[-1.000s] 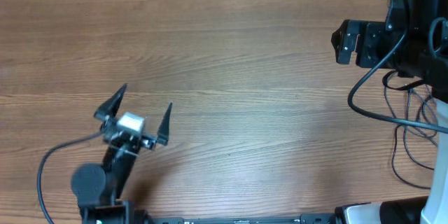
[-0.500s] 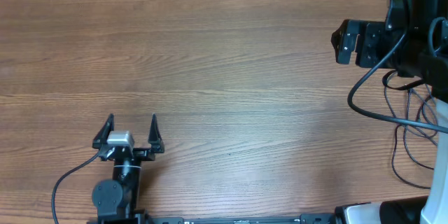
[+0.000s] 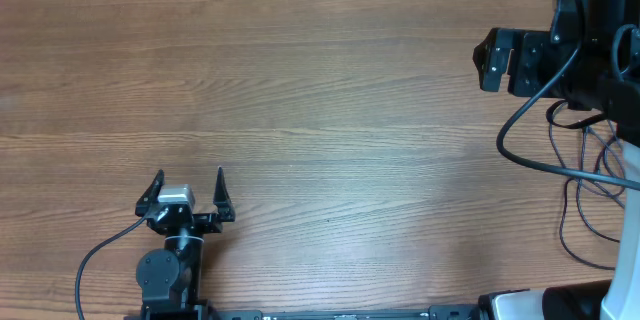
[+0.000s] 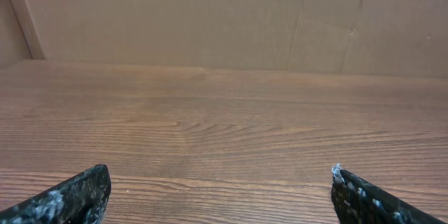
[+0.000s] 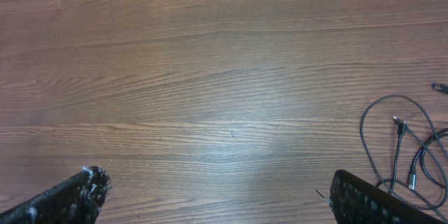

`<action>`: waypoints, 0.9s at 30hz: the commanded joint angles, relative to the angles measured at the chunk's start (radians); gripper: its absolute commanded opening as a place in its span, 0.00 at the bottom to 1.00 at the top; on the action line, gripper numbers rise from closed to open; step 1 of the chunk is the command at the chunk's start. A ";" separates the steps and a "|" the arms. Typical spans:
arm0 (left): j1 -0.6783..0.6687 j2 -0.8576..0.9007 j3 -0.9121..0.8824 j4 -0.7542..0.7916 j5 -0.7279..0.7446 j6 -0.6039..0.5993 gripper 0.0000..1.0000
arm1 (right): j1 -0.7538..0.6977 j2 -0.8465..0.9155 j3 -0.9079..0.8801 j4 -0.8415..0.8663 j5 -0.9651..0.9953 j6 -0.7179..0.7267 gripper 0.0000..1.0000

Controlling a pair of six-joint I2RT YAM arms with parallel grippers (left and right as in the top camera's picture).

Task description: Untangle cables

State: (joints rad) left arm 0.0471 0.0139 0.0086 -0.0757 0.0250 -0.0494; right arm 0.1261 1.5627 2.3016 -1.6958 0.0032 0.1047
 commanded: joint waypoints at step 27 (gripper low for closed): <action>-0.005 -0.010 -0.004 -0.002 -0.006 0.019 1.00 | 0.003 -0.139 -0.074 0.364 -0.075 0.002 1.00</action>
State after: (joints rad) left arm 0.0471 0.0132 0.0086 -0.0757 0.0250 -0.0494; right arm 0.1261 1.5158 2.2795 -1.4017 -0.0311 0.1043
